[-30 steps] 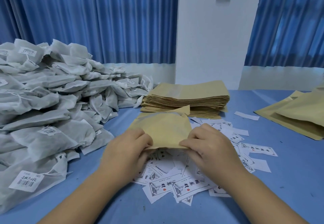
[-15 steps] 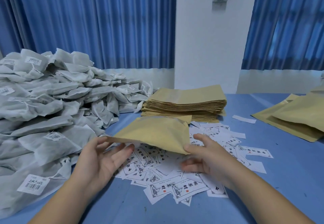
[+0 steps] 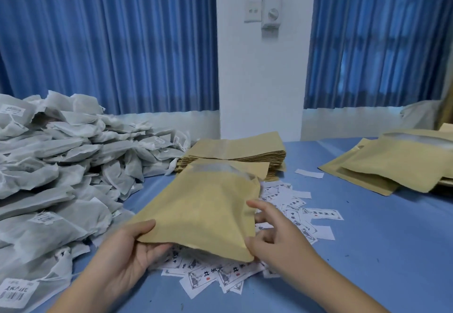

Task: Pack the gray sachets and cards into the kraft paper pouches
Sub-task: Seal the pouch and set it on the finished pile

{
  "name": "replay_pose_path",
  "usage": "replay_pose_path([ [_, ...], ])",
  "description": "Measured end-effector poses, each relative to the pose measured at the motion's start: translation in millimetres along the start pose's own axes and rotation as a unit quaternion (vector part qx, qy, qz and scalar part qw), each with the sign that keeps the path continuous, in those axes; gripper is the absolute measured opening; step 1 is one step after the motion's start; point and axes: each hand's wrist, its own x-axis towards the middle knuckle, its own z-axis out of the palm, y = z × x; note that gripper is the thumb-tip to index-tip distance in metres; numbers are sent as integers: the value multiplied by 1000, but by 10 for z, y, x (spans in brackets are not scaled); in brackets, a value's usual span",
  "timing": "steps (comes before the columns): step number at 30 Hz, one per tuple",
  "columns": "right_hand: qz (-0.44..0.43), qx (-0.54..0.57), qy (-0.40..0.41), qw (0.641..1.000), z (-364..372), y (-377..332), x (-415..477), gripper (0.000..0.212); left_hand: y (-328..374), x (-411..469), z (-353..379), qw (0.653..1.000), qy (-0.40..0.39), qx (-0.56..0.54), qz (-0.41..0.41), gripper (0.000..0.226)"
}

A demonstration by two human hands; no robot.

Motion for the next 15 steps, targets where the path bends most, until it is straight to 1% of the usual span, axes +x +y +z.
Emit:
replay_pose_path([
  [3, 5, 101, 46, 994, -178, -21, -93, 70, -64, -51, 266, 997, -69, -8, -25, 26],
  [6, 35, 207, 124, 970, -491, 10, -127, 74, -182, -4, 660, 993, -112, 3, -35, 32],
  [7, 38, 248, 127, 960, -616, 24, -146, 68, -237, 34, 804, 992, -121, 7, -37, 30],
  [8, 39, 282, 117, 951, -742, 20, -176, 54, -303, 78, 961, 990, -132, 7, -41, 28],
  [9, 42, 302, 104, 947, -868, 8, -216, 42, -379, 131, 1119, 989, -144, 4, -46, 26],
  [10, 49, 314, 92, 944, -989, -2, -258, 35, -462, 194, 1273, 987, -154, 0, -52, 26],
  [12, 61, 333, 93, 936, -1221, 4, -340, 33, -646, 322, 1580, 983, -169, -7, -65, 26],
  [15, 68, 332, 137, 931, -1613, 57, -485, 37, -951, 455, 2085, 978, -191, -5, -85, 25],
])
